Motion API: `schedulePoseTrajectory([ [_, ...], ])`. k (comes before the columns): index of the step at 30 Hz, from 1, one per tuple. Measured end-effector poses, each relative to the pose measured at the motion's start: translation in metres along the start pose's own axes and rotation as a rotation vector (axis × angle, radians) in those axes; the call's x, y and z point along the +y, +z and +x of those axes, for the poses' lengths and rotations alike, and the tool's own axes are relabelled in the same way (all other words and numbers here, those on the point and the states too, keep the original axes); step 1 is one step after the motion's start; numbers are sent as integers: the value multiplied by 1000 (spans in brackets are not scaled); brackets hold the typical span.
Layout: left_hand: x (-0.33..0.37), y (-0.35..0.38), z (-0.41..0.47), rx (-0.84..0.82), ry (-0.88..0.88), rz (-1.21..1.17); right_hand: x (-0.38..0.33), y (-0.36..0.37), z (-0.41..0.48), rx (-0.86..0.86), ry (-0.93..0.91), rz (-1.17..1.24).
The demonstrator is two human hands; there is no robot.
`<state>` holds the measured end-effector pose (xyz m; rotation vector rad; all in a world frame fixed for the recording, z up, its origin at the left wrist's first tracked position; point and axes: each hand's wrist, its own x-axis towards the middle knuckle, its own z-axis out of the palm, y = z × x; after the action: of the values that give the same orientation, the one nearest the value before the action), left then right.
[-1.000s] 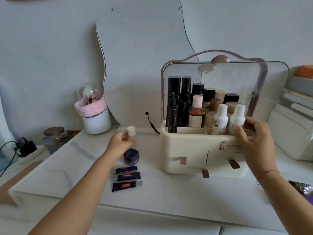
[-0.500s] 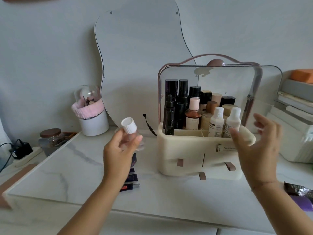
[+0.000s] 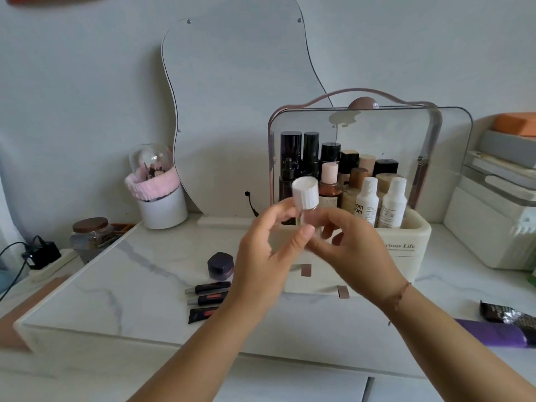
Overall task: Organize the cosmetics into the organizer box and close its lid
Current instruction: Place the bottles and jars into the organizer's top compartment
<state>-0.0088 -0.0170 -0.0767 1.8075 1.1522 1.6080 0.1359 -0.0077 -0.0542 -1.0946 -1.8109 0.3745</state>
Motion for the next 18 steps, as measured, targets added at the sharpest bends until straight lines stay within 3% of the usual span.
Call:
schedulePoseTrajectory([
  [3,-24,0,1,75,56,149,11,-2,23,79,67,-15],
  [7,-56,-1,5,47,-36,195,24,2,53,-53,174,-169],
  [10,-66,-4,7,2,13,208,29,7,64,-150,216,-285],
  [18,-69,-12,3,-42,59,229,30,9,62,-174,226,-335],
])
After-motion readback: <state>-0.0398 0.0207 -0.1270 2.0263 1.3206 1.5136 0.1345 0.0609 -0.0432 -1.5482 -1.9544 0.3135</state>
